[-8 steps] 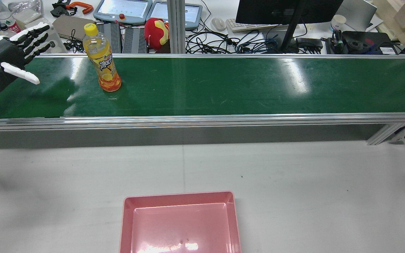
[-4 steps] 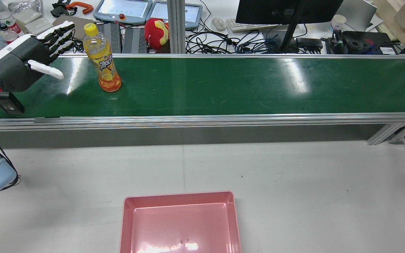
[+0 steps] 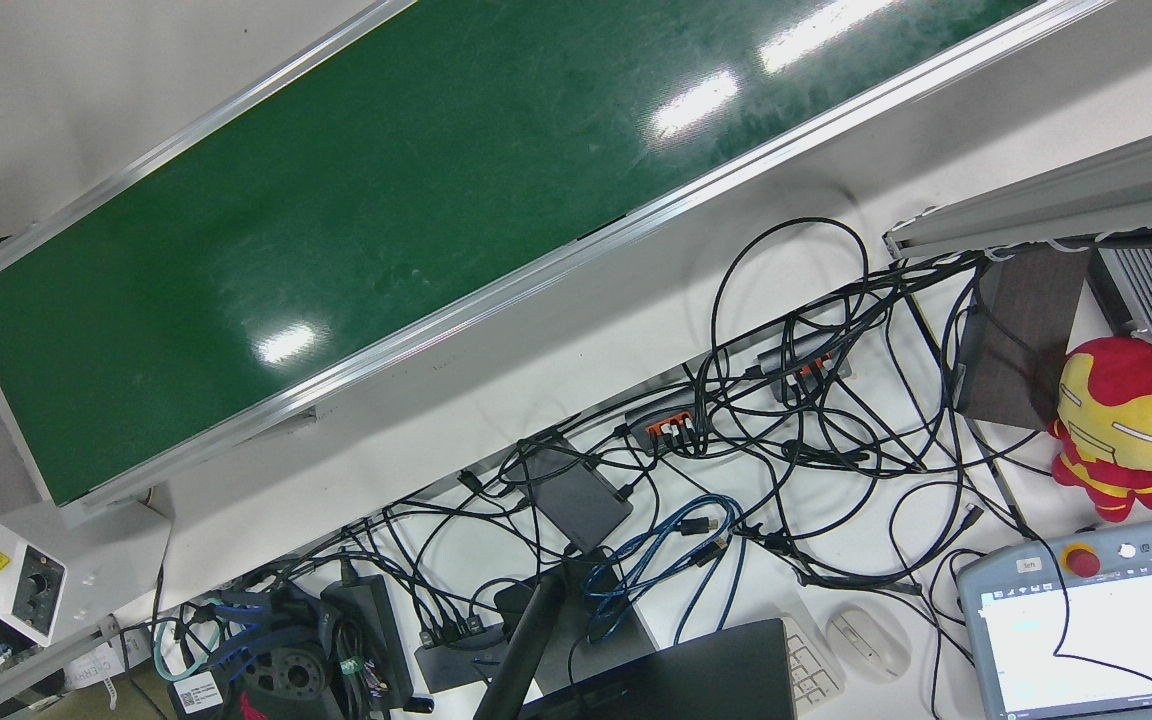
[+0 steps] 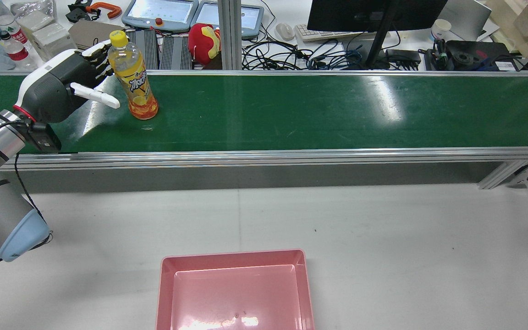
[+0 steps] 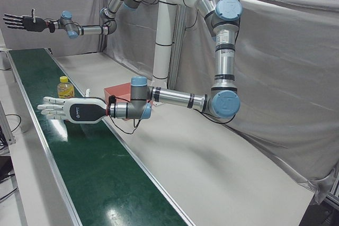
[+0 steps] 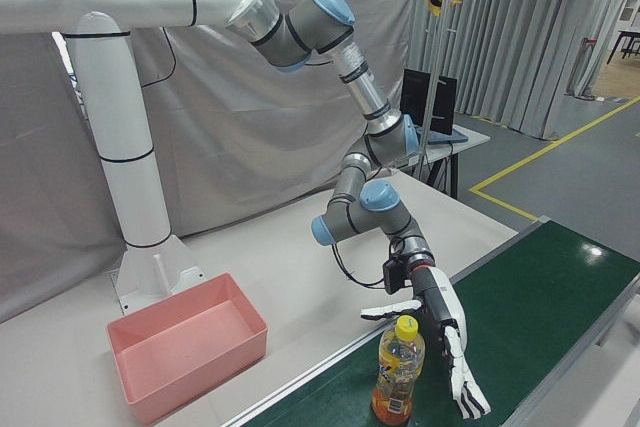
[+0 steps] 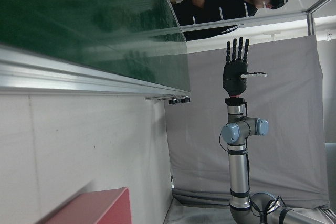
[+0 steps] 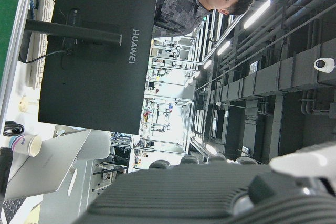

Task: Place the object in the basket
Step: 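Move the left hand toward the orange-labelled juice bottle on the belt, then close the left hand fingers around the juice bottle and lift it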

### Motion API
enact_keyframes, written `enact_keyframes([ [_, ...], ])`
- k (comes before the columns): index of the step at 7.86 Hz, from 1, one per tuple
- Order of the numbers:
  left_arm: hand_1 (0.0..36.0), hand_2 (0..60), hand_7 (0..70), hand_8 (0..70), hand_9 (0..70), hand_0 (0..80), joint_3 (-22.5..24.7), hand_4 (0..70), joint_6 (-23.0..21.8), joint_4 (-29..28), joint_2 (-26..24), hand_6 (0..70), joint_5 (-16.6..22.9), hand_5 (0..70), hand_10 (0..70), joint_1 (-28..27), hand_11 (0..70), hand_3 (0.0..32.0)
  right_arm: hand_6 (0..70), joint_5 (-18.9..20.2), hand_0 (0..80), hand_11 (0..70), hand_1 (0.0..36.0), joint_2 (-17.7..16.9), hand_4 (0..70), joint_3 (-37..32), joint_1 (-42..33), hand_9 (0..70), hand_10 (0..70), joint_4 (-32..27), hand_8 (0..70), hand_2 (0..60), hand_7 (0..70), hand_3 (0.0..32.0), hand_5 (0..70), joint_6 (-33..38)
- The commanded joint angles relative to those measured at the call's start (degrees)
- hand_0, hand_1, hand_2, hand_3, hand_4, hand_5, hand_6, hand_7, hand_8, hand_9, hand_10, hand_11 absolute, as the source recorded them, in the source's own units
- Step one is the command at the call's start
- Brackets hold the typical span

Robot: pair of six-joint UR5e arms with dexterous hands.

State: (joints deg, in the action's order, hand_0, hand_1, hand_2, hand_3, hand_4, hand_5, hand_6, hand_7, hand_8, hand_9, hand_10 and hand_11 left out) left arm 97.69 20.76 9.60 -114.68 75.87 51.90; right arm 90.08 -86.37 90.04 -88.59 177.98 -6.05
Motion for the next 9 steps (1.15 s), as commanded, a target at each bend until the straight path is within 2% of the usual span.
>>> enact_keyframes([
  [1, 17.7, 0.0, 0.0, 3.4, 5.4, 63.9, -0.4, 12.5, 0.2, 0.7, -1.0, 0.0, -0.3, 13.9, 4.5, -0.5, 9.1, 0.0, 0.0, 0.0, 0.0, 0.0, 0.0, 0.0, 0.0, 0.0, 0.0, 0.0, 0.0, 0.0, 0.0, 0.0, 0.0, 0.0, 0.0, 0.0],
  [4, 17.6, 0.0, 0.0, 3.6, 5.8, 63.3, -3.1, 14.4, 0.1, 1.5, -4.6, 0.0, -0.3, 15.1, 5.2, -0.6, 10.0, 0.0, 0.0, 0.0, 0.0, 0.0, 0.0, 0.0, 0.0, 0.0, 0.0, 0.0, 0.0, 0.0, 0.0, 0.0, 0.0, 0.0, 0.0, 0.0],
  [7, 17.9, 0.0, 0.0, 3.3, 5.5, 63.8, -3.1, 15.0, 0.2, 3.4, -6.3, 0.0, -0.2, 15.3, 5.2, -0.6, 10.0, 0.0, 0.0, 0.0, 0.0, 0.0, 0.0, 0.0, 0.0, 0.1, 0.0, 0.0, 0.0, 0.0, 0.0, 0.0, 0.0, 0.0, 0.0, 0.0],
  [8, 18.8, 0.0, 0.1, 4.5, 7.2, 64.4, -3.1, 18.3, 0.2, 5.1, -7.0, 0.0, -0.2, 17.7, 7.2, -0.7, 12.9, 0.0, 0.0, 0.0, 0.0, 0.0, 0.0, 0.0, 0.0, 0.1, 0.0, 0.0, 0.0, 0.0, 0.0, 0.0, 0.0, 0.0, 0.0, 0.0],
  [9, 22.6, 0.0, 4.0, 9.3, 13.5, 65.0, -3.1, 26.8, 0.3, 8.4, -8.6, 4.0, -0.3, 29.6, 13.9, -0.7, 22.5, 0.0, 0.0, 0.0, 0.0, 0.0, 0.0, 0.0, 0.0, 0.1, 0.0, 0.0, 0.0, 0.0, 0.0, 0.0, 0.0, 0.0, 0.0, 0.0],
])
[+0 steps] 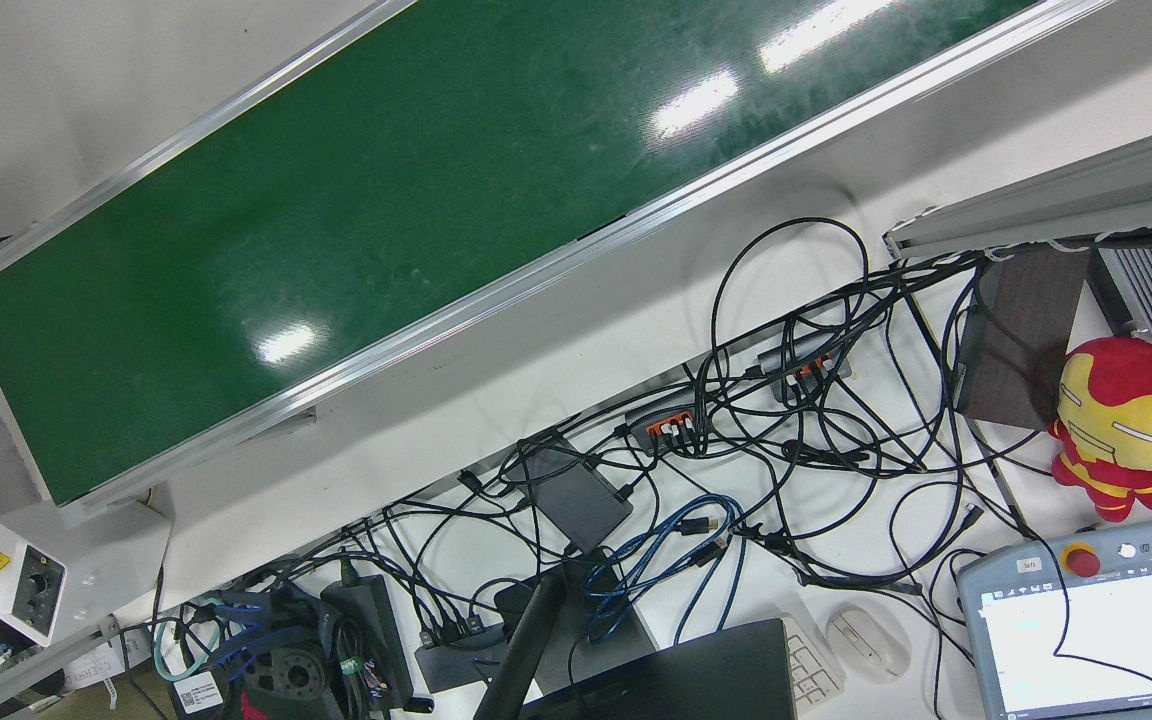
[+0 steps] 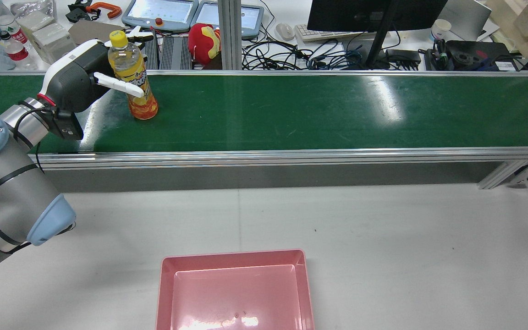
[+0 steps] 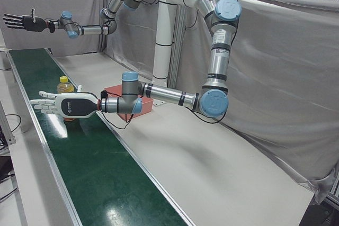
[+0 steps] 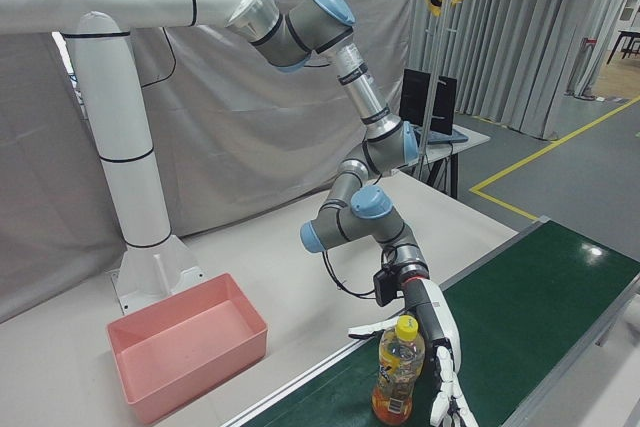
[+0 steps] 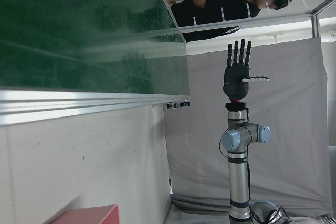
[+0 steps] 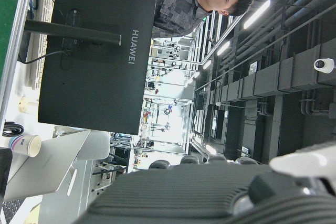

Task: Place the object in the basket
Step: 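Close the left hand fingers around the juice bottle and lift it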

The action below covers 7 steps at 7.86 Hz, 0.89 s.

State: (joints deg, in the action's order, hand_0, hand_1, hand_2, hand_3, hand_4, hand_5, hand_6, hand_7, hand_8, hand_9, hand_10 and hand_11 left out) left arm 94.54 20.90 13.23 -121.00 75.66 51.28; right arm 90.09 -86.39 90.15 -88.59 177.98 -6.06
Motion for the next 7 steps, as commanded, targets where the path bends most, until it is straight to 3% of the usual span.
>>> enact_keyframes([
  [1, 23.0, 13.3, 17.4, 22.3, 30.1, 62.9, 0.0, 37.1, 0.1, 5.7, -2.5, 18.0, -0.1, 48.0, 25.6, -0.1, 39.0, 0.0, 0.0, 0.0, 0.0, 0.0, 0.0, 0.0, 0.0, -0.1, 0.0, 0.0, 0.0, 0.0, 0.0, 0.0, 0.0, 0.0, 0.0, 0.0],
  [2, 24.5, 34.1, 32.9, 39.1, 49.3, 60.5, 0.1, 40.7, 0.0, 6.4, -2.6, 32.8, 0.0, 61.2, 32.9, 0.0, 48.5, 0.0, 0.0, 0.0, 0.0, 0.0, 0.0, 0.0, 0.0, -0.1, 0.0, 0.0, 0.0, 0.0, 0.0, 0.0, 0.0, 0.0, 0.0, 0.0],
  [3, 21.2, 35.9, 48.8, 53.3, 68.0, 58.4, 0.2, 43.3, 0.1, 6.6, -2.5, 47.4, 0.0, 70.0, 39.9, 0.0, 57.1, 0.0, 0.0, 0.0, 0.0, 0.0, 0.0, 0.1, 0.0, -0.1, 0.0, 0.0, 0.0, 0.0, 0.0, 0.0, 0.0, 0.0, 0.0, 0.0],
  [4, 13.9, 28.0, 56.6, 62.2, 70.0, 53.7, 0.4, 44.5, 0.2, 6.6, -2.4, 54.0, 0.0, 70.0, 45.8, 0.0, 64.9, 0.0, 0.0, 0.0, 0.0, 0.0, 0.0, 0.0, 0.0, -0.1, 0.0, 0.0, 0.0, 0.0, 0.0, 0.0, 0.0, 0.0, 0.0, 0.0],
  [5, 11.1, 33.5, 60.4, 67.1, 70.0, 50.3, 0.5, 44.6, 0.2, 6.7, -2.4, 58.9, 0.0, 70.0, 57.7, 0.0, 70.0, 0.0, 0.0, 0.0, 0.0, 0.0, 0.0, 0.0, 0.0, -0.1, 0.0, 0.0, 0.0, 0.0, 0.0, 0.0, 0.0, 0.0, 0.0, 0.0],
  [6, 8.8, 32.2, 59.5, 67.1, 70.0, 48.7, 0.8, 41.0, -0.2, 6.6, -2.2, 59.0, 0.1, 70.0, 65.8, 0.0, 70.0, 0.0, 0.0, 0.0, 0.0, 0.0, 0.0, 0.1, 0.0, 0.0, 0.0, 0.0, 0.0, 0.0, 0.0, 0.0, 0.0, 0.0, 0.0, 0.0],
  [7, 8.3, 30.1, 57.6, 66.3, 70.0, 48.5, 2.8, 38.5, -0.1, 6.7, -1.9, 56.9, 0.3, 70.0, 66.9, -0.2, 70.0, 0.0, 0.0, 0.0, 0.0, 0.0, 0.0, 0.0, 0.0, 0.0, 0.0, 0.0, 0.0, 0.0, 0.0, 0.0, 0.0, 0.0, 0.0, 0.0],
])
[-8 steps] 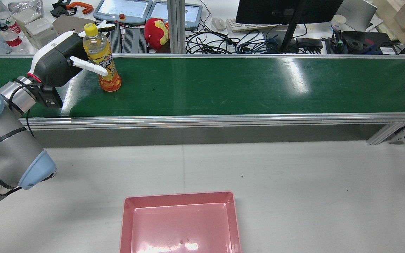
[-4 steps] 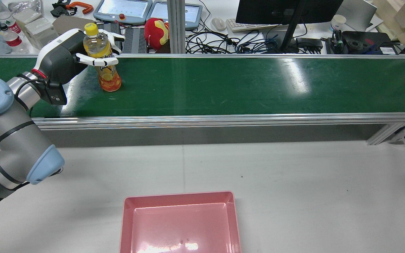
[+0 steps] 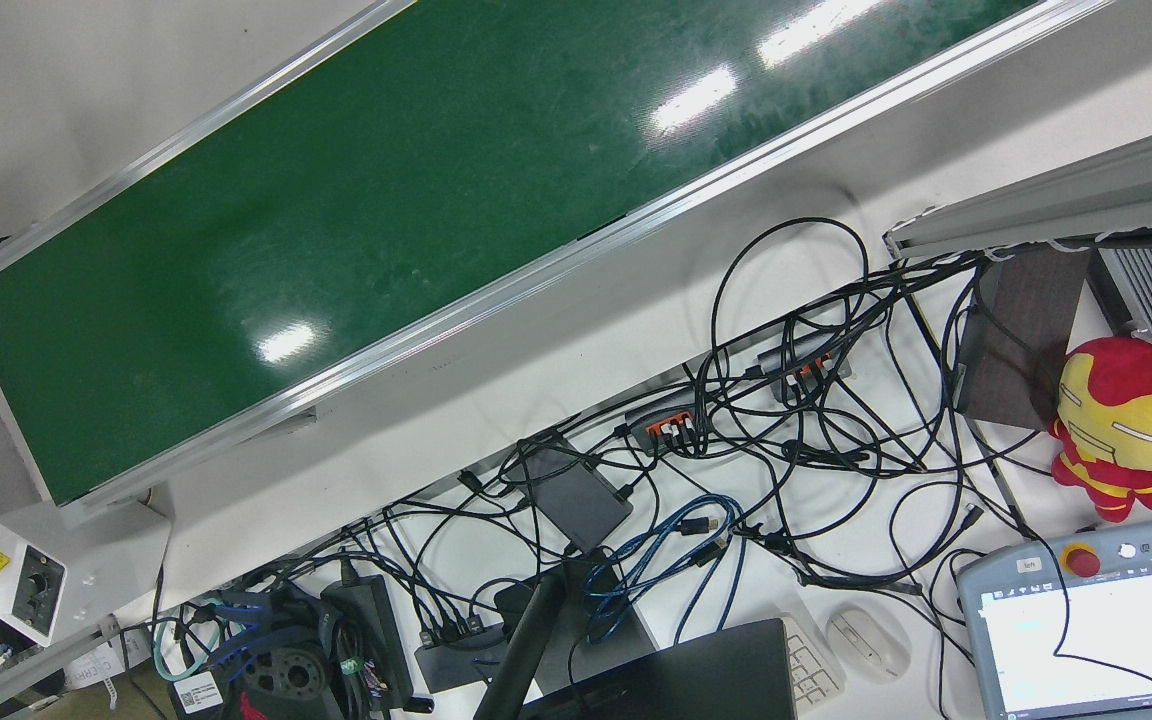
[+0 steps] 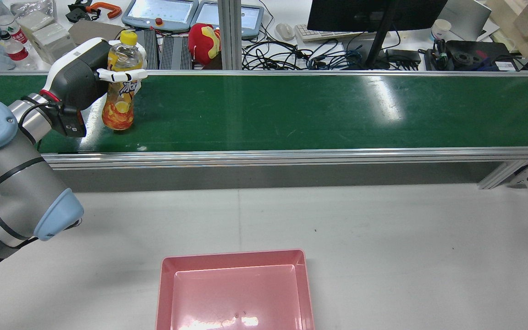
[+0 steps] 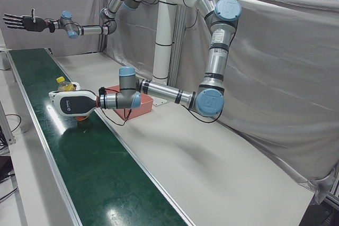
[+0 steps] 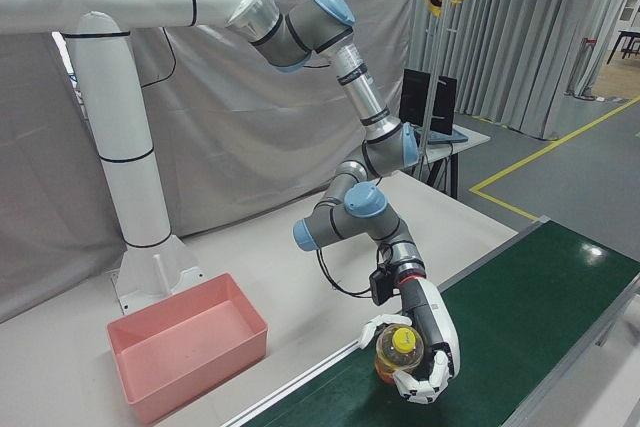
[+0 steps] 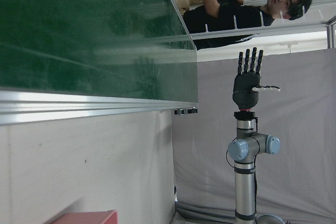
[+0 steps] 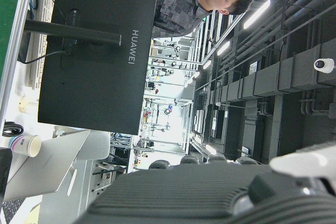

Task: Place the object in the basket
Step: 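Close the left hand fingers around the juice bottle and lift it, then carry the held bottle with the left hand toward the pink tray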

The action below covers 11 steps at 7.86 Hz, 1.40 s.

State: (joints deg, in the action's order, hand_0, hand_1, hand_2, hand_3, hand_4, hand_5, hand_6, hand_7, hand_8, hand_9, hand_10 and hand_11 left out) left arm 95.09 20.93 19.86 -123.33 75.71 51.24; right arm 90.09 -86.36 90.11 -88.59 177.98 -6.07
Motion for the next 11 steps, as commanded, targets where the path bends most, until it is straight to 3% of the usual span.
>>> enact_keyframes([
  [1, 8.5, 28.3, 55.6, 64.8, 70.0, 48.7, 4.1, 36.7, -0.1, 1.1, 0.6, 54.5, 0.5, 70.0, 65.5, -0.2, 70.0, 0.0, 0.0, 0.0, 0.0, 0.0, 0.0, 0.0, 0.0, 0.1, 0.0, 0.0, 0.0, 0.0, 0.0, 0.0, 0.0, 0.0, 0.0, 0.0],
  [3, 8.5, 27.5, 54.4, 63.8, 70.0, 48.7, 10.5, 36.0, 0.1, 6.2, 0.8, 52.9, 1.5, 70.0, 63.9, -2.9, 70.0, 0.0, 0.0, 0.0, 0.0, 0.0, 0.0, 0.0, 0.0, 0.1, 0.0, 0.0, 0.0, 0.0, 0.0, 0.0, 0.0, 0.0, 0.0, 0.0],
  [6, 8.8, 28.0, 54.6, 64.4, 70.0, 48.9, 18.0, 36.1, 3.6, 13.5, 0.6, 53.0, 1.6, 70.0, 64.1, -14.6, 70.0, 0.0, 0.0, 0.0, 0.0, 0.0, 0.0, 0.0, 0.0, 0.1, 0.0, 0.0, 0.0, 0.0, 0.0, 0.0, 0.0, 0.0, 0.0, 0.0],
  [11, 10.0, 30.6, 56.5, 65.6, 70.0, 49.7, 20.0, 37.7, 8.0, 17.0, -2.9, 54.7, 1.5, 70.0, 62.3, -29.2, 70.0, 0.0, 0.0, 0.0, 0.0, 0.0, 0.0, 0.0, 0.0, 0.0, 0.0, 0.0, 0.0, 0.0, 0.0, 0.0, 0.0, 0.0, 0.0, 0.0],
])
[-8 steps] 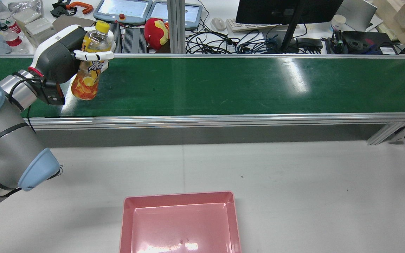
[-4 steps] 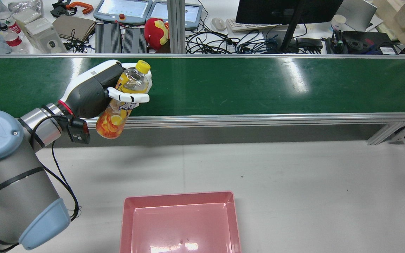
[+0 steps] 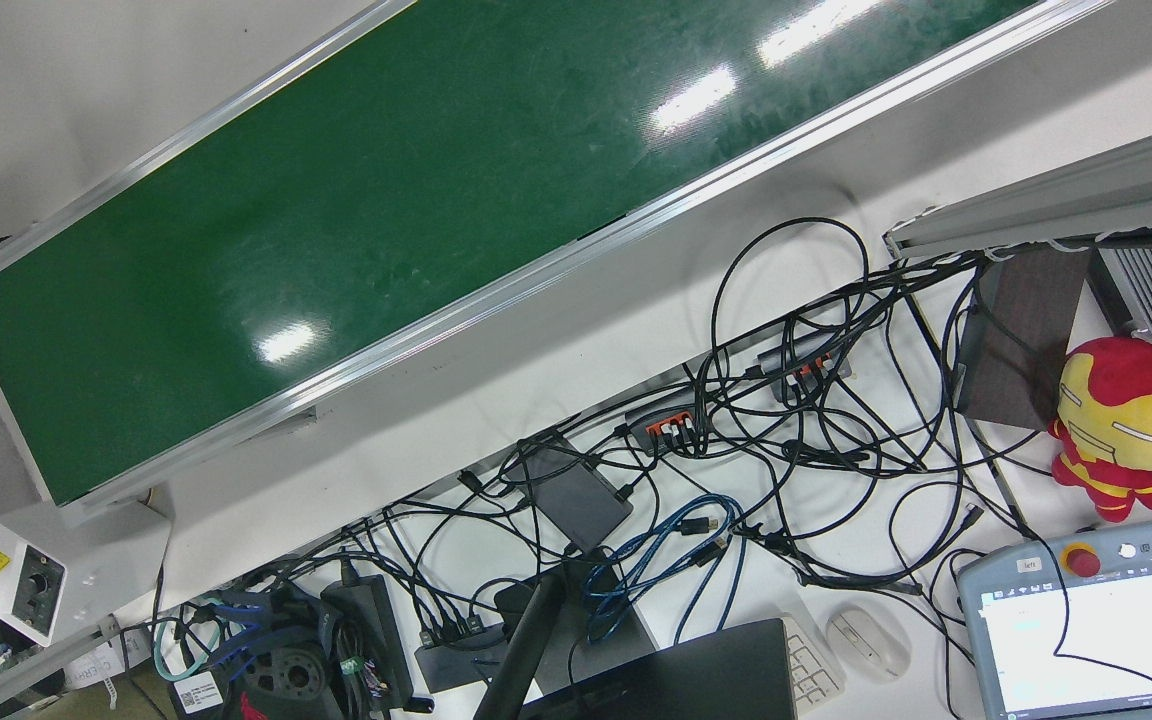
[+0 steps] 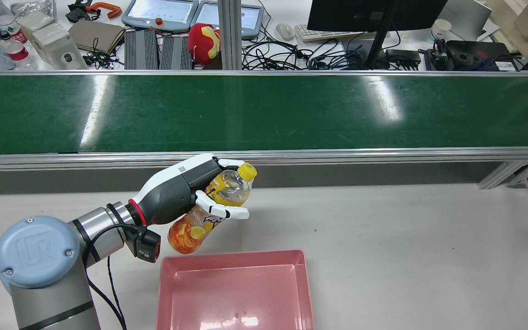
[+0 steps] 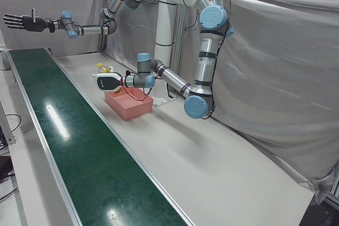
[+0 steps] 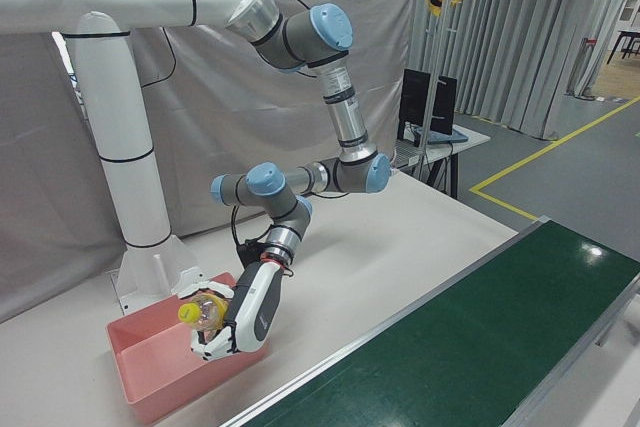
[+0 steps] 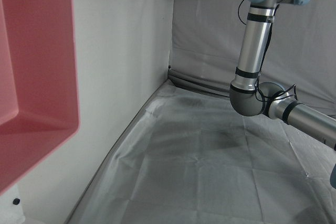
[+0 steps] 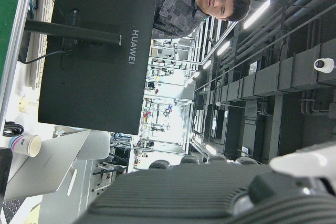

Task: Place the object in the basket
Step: 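Carry the held bottle with the left hand toward the pink tray, then lower the bottle into the pink tray and open the left hand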

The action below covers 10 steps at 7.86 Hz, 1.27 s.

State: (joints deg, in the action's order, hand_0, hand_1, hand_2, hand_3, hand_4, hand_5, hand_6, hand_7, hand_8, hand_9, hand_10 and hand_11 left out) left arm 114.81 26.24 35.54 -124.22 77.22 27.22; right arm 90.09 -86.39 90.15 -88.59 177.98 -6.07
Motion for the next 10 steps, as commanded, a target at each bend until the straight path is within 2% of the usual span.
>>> enact_keyframes([
  [1, 10.1, 30.0, 56.8, 65.7, 70.0, 50.0, 0.3, 38.1, 3.6, 1.5, -2.0, 54.7, -0.3, 70.0, 61.8, -7.3, 70.0, 0.0, 0.0, 0.0, 0.0, 0.0, 0.0, 0.0, 0.0, 0.0, 0.0, 0.0, 0.0, 0.0, 0.0, 0.0, 0.0, 0.0, 0.0, 0.0],
  [3, 9.6, 28.1, 56.0, 64.0, 70.0, 49.4, 0.5, 37.2, 3.6, 1.4, -2.0, 53.5, -0.3, 70.0, 57.9, -10.1, 70.0, 0.0, 0.0, 0.0, 0.0, 0.0, 0.0, 0.0, 0.0, 0.0, 0.0, 0.0, 0.0, 0.0, 0.0, 0.0, 0.0, 0.0, 0.0, 0.0],
  [4, 9.4, 23.4, 53.2, 59.8, 70.0, 49.7, 0.5, 35.2, 3.6, 0.7, -1.5, 50.2, -0.2, 70.0, 52.4, -10.1, 70.0, 0.0, 0.0, 0.0, 0.0, 0.0, 0.0, 0.0, 0.0, -0.1, 0.0, 0.0, 0.0, 0.0, 0.0, 0.0, 0.0, 0.0, 0.0, 0.0],
  [5, 7.7, 5.8, 42.1, 48.4, 62.3, 50.0, 0.5, 29.7, 3.6, 0.7, -1.4, 38.4, 0.0, 66.2, 42.9, -9.7, 60.6, 0.0, 0.0, 0.0, 0.0, 0.0, 0.0, 0.0, 0.0, -0.1, 0.0, 0.0, 0.0, 0.0, 0.0, 0.0, 0.0, 0.0, 0.0, 0.0],
  [6, 5.7, 0.0, 30.4, 35.6, 46.9, 49.0, 0.6, 23.5, 3.6, 0.5, -0.9, 23.9, 0.0, 48.8, 34.3, -9.6, 49.2, 0.0, 0.0, -0.1, 0.0, 0.0, 0.0, 0.1, 0.0, -0.1, 0.0, 0.0, 0.0, 0.0, 0.0, 0.0, 0.0, 0.0, 0.0, 0.0],
  [7, 4.4, 0.0, 22.8, 26.7, 36.7, 47.8, 0.6, 18.1, 3.6, -0.2, 0.5, 15.3, 0.0, 42.6, 28.5, -9.6, 41.8, 0.0, 0.0, 0.0, 0.0, 0.0, 0.0, 0.1, 0.0, -0.1, 0.0, 0.0, 0.0, 0.0, 0.0, 0.0, 0.0, 0.0, 0.0, 0.0],
  [8, 3.8, 0.0, 20.3, 22.1, 31.1, 46.3, 1.5, 13.2, 3.6, -1.0, 2.5, 11.1, 0.0, 44.9, 26.7, -9.6, 39.3, 0.0, 0.0, 0.0, 0.0, 0.0, 0.0, 0.0, 0.0, -0.1, 0.0, 0.0, 0.0, 0.0, 0.0, 0.0, 0.0, 0.0, 0.0, 0.0],
  [9, 0.0, 0.0, 17.0, 16.7, 24.2, 44.0, 3.3, 8.7, 3.7, -1.3, 4.9, 7.3, 0.0, 42.0, 25.0, -9.2, 36.6, 0.0, 0.0, 0.0, 0.0, 0.0, 0.0, 0.1, 0.0, -0.1, 0.0, 0.0, 0.0, 0.0, 0.0, 0.0, 0.0, 0.0, 0.0, 0.0],
  [10, 0.0, 0.0, 12.7, 12.9, 18.8, 40.3, 5.8, 4.9, 3.7, -2.6, 8.3, 4.0, 0.0, 38.8, 21.7, -8.9, 31.6, 0.0, 0.0, 0.0, 0.0, 0.0, 0.0, 0.1, 0.0, -0.1, 0.0, 0.0, 0.0, 0.0, 0.0, 0.0, 0.0, 0.0, 0.0, 0.0],
])
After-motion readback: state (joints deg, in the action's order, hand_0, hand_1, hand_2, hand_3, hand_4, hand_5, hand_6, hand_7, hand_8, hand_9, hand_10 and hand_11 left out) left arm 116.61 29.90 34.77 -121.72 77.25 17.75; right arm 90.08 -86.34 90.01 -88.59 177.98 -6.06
